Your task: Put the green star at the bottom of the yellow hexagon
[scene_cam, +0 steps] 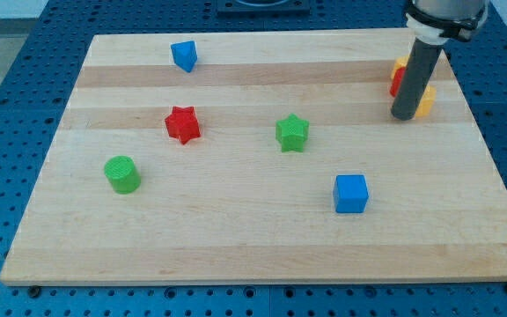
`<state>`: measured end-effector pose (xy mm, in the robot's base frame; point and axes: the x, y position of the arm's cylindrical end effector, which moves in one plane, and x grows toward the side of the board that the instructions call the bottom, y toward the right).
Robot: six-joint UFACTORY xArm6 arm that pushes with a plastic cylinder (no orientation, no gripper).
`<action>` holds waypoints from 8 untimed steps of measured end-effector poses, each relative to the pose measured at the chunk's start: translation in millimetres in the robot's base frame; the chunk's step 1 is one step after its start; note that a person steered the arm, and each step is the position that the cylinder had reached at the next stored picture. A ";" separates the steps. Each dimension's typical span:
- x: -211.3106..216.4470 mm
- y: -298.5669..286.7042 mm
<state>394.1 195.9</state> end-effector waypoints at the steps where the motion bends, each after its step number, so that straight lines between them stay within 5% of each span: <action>1: 33.6 -15.4; 4: -36.6 -173.2; 5: -8.8 -243.6; 6: 26.2 -254.9; 8: 42.5 -143.8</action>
<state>436.5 52.1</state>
